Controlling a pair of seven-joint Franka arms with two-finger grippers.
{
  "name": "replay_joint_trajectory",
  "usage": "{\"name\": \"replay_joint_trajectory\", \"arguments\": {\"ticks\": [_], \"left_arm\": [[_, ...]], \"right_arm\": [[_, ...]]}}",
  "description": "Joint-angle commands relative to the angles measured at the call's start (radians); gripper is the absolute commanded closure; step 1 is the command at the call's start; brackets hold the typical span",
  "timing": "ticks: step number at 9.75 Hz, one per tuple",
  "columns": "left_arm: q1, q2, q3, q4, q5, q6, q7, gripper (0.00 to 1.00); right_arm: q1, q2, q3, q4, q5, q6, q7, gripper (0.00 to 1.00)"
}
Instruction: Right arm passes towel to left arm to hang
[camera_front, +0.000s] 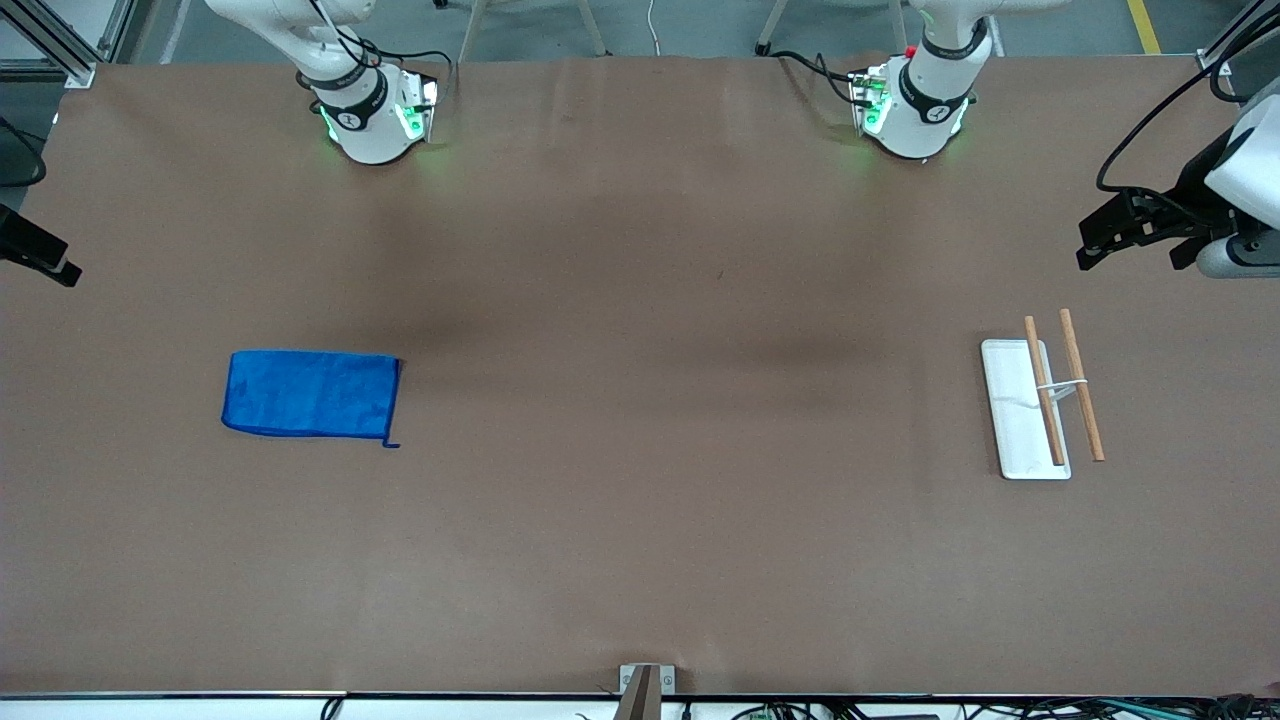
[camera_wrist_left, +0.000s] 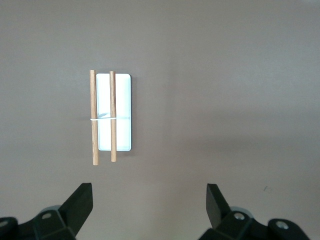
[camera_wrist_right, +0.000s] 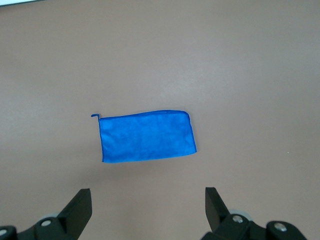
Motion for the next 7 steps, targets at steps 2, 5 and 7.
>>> {"name": "replay_joint_trajectory", "arguments": {"ticks": [2,5,7], "left_arm": [[0.006,0.02,-0.002,-0.019,-0.002,0.011,0.015,0.0],[0.004,0.02,-0.004,-0.013,-0.005,0.011,0.015,0.0],[0.002,0.022,-0.004,-0.013,-0.002,0.011,0.015,0.0]], "right_arm": [[0.004,0.001,-0.005,0.008,0.0,-0.01,-0.006,0.0],[-0.004,0.001,-0.003,0.006,0.003,-0.008,-0.008,0.0],[-0.004,0.003,-0.003,-0.024,0.003,-0.008,-0.023,0.0]]}}
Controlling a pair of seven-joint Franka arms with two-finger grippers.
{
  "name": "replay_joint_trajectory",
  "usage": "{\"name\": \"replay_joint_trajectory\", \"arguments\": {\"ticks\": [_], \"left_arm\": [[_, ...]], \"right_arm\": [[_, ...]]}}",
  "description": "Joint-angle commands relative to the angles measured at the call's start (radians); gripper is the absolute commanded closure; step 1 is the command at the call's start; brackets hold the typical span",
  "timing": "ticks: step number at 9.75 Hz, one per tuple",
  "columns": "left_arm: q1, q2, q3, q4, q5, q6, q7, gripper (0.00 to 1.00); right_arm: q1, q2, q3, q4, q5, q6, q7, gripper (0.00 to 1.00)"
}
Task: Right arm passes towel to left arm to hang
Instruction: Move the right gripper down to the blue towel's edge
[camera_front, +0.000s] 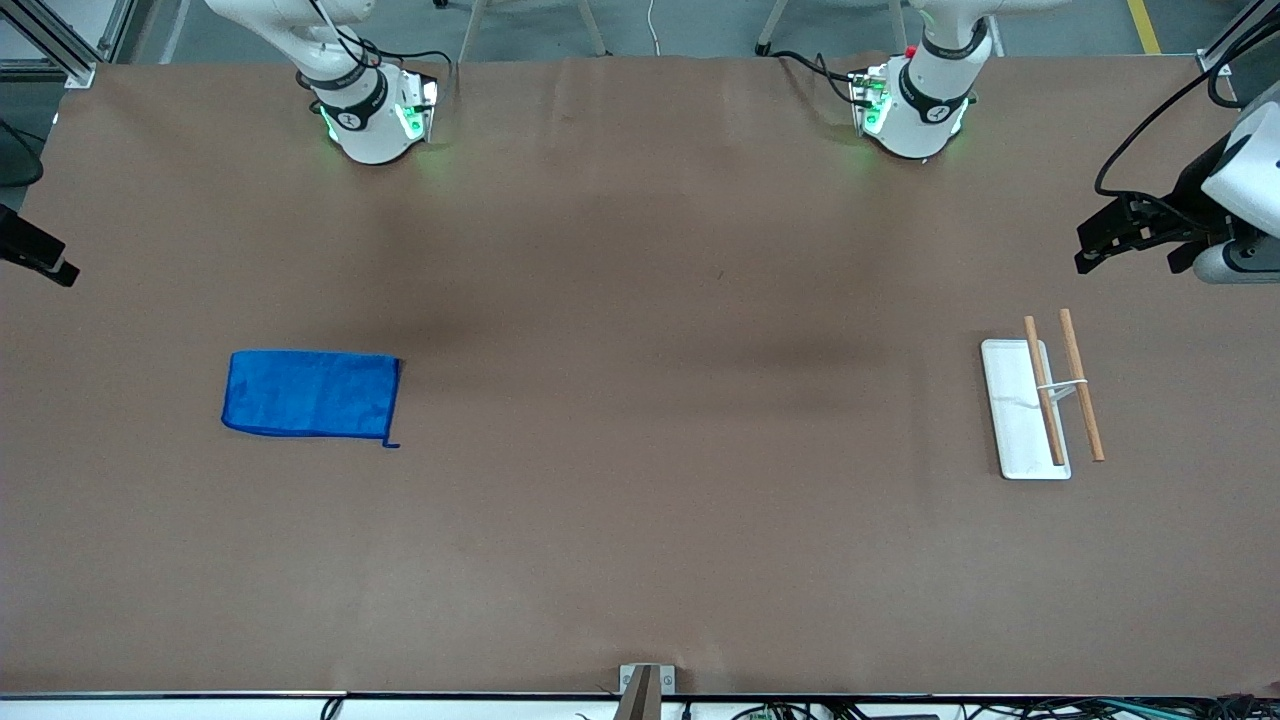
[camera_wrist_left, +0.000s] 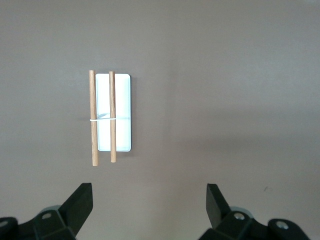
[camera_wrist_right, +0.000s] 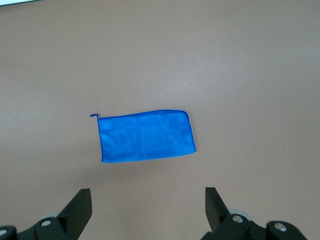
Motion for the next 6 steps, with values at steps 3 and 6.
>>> {"name": "replay_joint_trajectory", "arguments": {"ticks": [3,6], "left_arm": [[0.001,0.015,-0.003,-0.015,-0.004,0.008,0.015,0.0],[0.007,0.026,-0.003,-0.015,-0.002,0.01,0.015,0.0]], "right_arm": [[0.003,0.079,0.001,-0.234,0.003,0.18,-0.046,0.0],[-0.033,0.278,0.002,-0.328,0.003,0.441,-0.222,0.0]]}}
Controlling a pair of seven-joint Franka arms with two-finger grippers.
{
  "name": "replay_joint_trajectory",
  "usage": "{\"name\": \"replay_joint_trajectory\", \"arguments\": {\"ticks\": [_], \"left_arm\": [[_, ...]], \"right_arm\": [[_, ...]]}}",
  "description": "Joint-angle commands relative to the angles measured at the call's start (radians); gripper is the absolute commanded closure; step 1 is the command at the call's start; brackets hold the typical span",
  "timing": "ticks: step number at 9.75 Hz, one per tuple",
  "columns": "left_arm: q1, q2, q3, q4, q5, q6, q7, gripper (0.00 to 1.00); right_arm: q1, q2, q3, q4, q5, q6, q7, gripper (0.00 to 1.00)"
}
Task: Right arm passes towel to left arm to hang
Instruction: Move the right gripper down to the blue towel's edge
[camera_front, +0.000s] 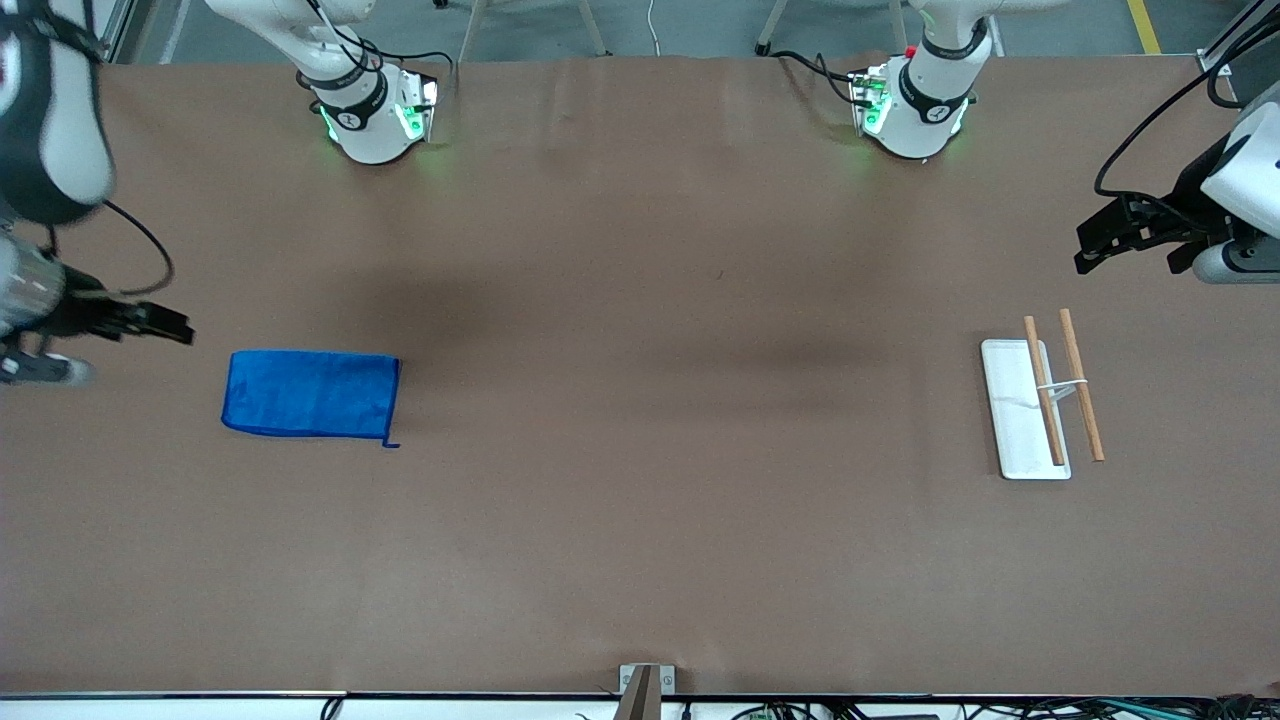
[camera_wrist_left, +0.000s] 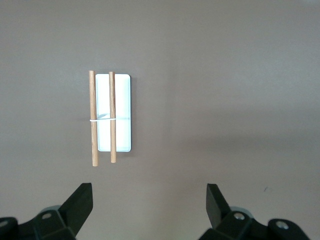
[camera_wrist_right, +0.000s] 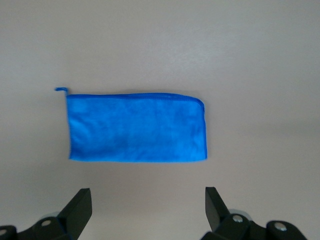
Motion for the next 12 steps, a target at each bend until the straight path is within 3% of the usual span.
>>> {"name": "replay_joint_trajectory", "arguments": {"ticks": [1,4,9,11,12], "left_arm": [[0.007,0.025,-0.002,-0.016,-0.002,0.009,0.014,0.0],[0.005,0.028,-0.002,-0.016,0.004,0.009,0.014,0.0],[0.004,0.03,-0.002,-0.017,0.003,0.009,0.013,0.0],[0.004,0.03,-0.002,-0.016,0.004,0.009,0.013,0.0],[0.005,0.03,-0.002,-0.016,0.004,0.009,0.014,0.0]], "right_arm": [[-0.03,0.125,0.004,-0.077,0.003,0.221,-0.086,0.0],[-0.018,0.187,0.009,-0.309,0.003,0.633,-0.091,0.0],[-0.019,0.25,0.015,-0.345,0.003,0.759,-0.097,0.05],[-0.019,0.252,0.013,-0.36,0.003,0.778,-0.097,0.23],[-0.019,0.252,0.015,-0.36,0.003,0.777,-0.097,0.4]]}}
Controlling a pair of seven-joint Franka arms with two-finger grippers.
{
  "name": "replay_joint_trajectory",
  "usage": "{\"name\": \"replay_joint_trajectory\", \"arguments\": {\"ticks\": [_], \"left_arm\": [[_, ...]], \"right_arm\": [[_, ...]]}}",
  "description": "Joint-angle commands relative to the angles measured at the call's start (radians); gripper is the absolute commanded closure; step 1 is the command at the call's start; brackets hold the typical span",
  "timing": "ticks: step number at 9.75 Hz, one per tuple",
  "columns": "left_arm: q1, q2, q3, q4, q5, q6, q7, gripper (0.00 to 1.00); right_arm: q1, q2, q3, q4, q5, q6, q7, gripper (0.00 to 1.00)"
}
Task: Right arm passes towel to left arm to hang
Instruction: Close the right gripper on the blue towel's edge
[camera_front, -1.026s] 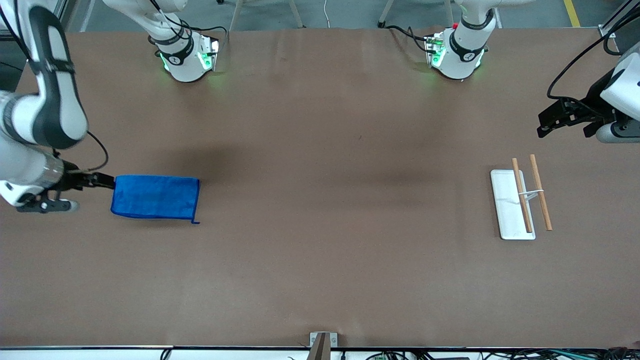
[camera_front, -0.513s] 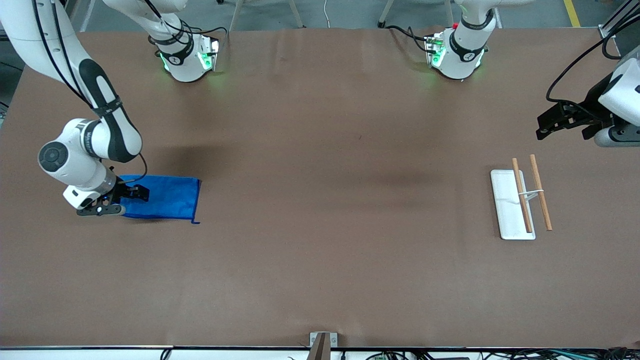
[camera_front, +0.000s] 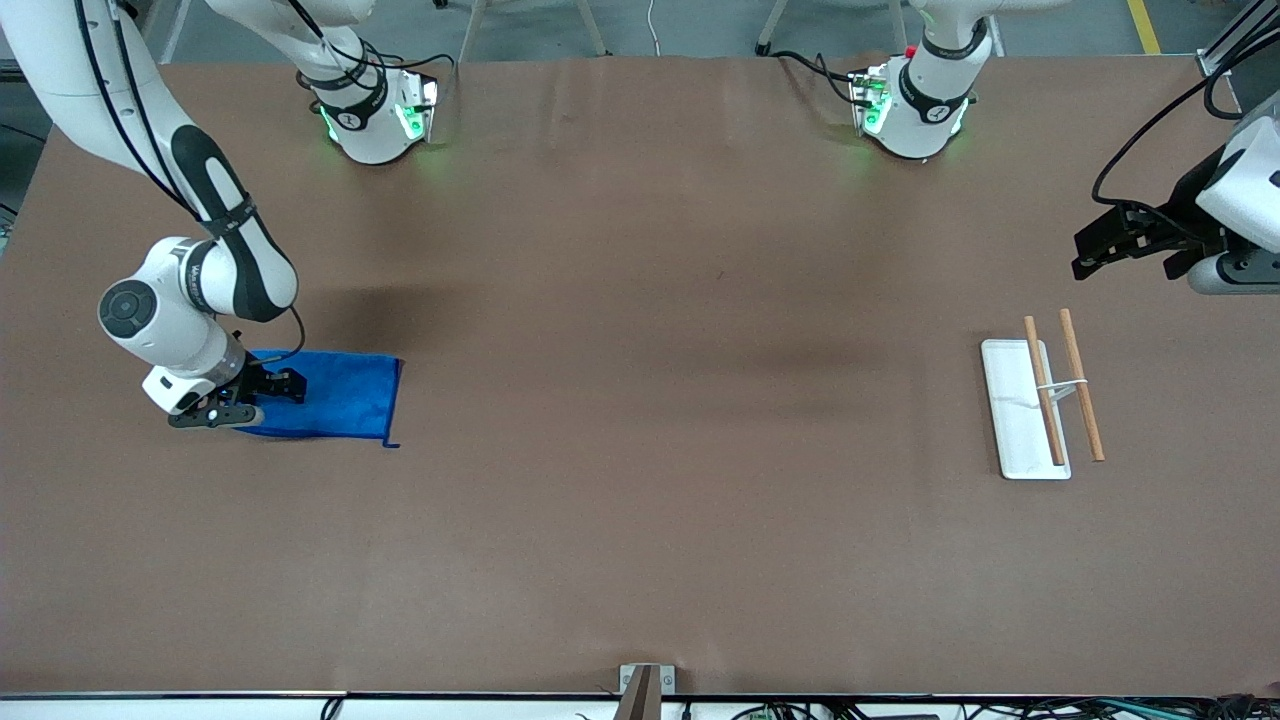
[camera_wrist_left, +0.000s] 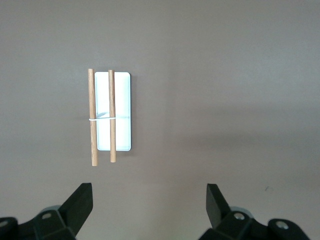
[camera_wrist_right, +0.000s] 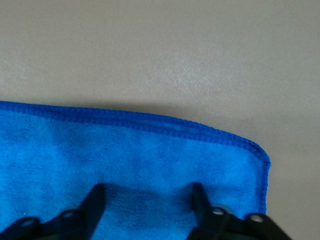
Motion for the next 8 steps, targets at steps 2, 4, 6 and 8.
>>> {"name": "replay_joint_trajectory", "arguments": {"ticks": [2,4,6,8], "left_arm": [[0.002,0.016,-0.003,-0.016,0.004,0.008,0.012,0.0],[0.004,0.016,-0.003,-0.016,0.004,0.008,0.014,0.0],[0.002,0.015,-0.003,-0.016,0.004,0.008,0.014,0.0],[0.002,0.016,-0.003,-0.016,0.004,0.008,0.012,0.0]], "right_arm": [[-0.004,-0.012,0.005,-0.015,0.003,0.007,-0.009,0.88],[-0.001,-0.019,0.005,0.009,0.005,-0.072,-0.005,0.99],[0.004,-0.059,0.006,0.113,0.018,-0.294,0.0,0.99],[0.037,-0.073,0.006,0.309,0.032,-0.58,0.026,0.99]]}}
